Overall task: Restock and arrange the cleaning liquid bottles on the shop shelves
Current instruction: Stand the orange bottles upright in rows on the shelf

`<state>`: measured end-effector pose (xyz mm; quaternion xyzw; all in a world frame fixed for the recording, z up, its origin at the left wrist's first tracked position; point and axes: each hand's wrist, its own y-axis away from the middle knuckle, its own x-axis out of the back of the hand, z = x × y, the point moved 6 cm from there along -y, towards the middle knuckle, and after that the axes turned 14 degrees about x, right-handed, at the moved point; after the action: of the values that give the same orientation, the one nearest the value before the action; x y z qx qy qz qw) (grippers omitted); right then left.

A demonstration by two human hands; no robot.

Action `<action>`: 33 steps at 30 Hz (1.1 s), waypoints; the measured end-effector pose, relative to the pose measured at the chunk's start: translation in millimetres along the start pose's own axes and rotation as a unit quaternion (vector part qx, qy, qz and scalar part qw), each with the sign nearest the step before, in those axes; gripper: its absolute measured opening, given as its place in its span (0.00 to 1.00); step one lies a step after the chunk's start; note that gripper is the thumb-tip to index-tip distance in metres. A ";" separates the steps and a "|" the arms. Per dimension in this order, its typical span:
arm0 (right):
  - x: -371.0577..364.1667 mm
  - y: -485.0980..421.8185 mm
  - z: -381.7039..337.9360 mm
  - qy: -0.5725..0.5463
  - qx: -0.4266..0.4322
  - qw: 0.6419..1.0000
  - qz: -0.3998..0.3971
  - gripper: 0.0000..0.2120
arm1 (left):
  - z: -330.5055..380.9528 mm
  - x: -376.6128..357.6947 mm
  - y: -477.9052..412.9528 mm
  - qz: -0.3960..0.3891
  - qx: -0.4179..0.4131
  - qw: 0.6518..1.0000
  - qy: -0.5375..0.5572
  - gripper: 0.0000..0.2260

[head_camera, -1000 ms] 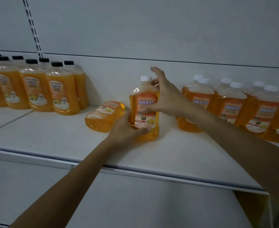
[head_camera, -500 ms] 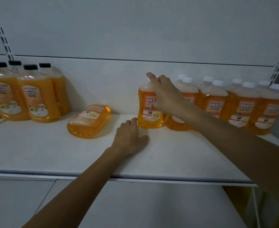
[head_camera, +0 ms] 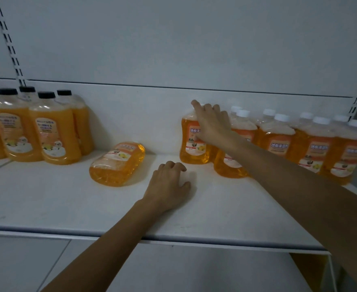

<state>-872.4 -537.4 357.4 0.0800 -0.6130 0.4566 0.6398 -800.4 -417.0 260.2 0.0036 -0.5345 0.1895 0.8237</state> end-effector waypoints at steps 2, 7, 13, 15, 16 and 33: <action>-1.4 1.2 1.1 0.000 0.004 1.000 -0.004 0.45 | -4.0 14.4 -0.5 0.053 -0.012 0.999 0.004 0.17; 10.9 10.0 -4.8 -0.067 0.024 0.996 0.057 0.41 | -36.9 64.1 -4.6 0.241 -0.038 0.970 -0.020 0.11; 22.4 28.0 -38.5 -0.216 0.112 0.955 0.169 0.19 | -99.6 68.1 -24.5 0.076 0.205 0.958 -0.185 0.32; 0.7 28.1 -50.6 -0.300 0.088 0.944 0.107 0.14 | -91.5 65.8 -21.0 0.055 0.200 0.953 -0.220 0.36; -10.8 28.6 -56.7 -0.337 0.073 0.936 0.074 0.14 | -88.4 65.0 -17.4 0.050 0.202 0.956 -0.209 0.36; -63.0 22.9 -92.1 -0.589 -0.071 0.798 -0.103 0.34 | -57.3 44.1 47.7 -0.099 0.201 0.944 0.244 0.34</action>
<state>-811.8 -493.9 271.2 0.3508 -0.8903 0.2078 0.2025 -749.4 -347.2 265.1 0.1751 -0.2649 0.2058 0.9256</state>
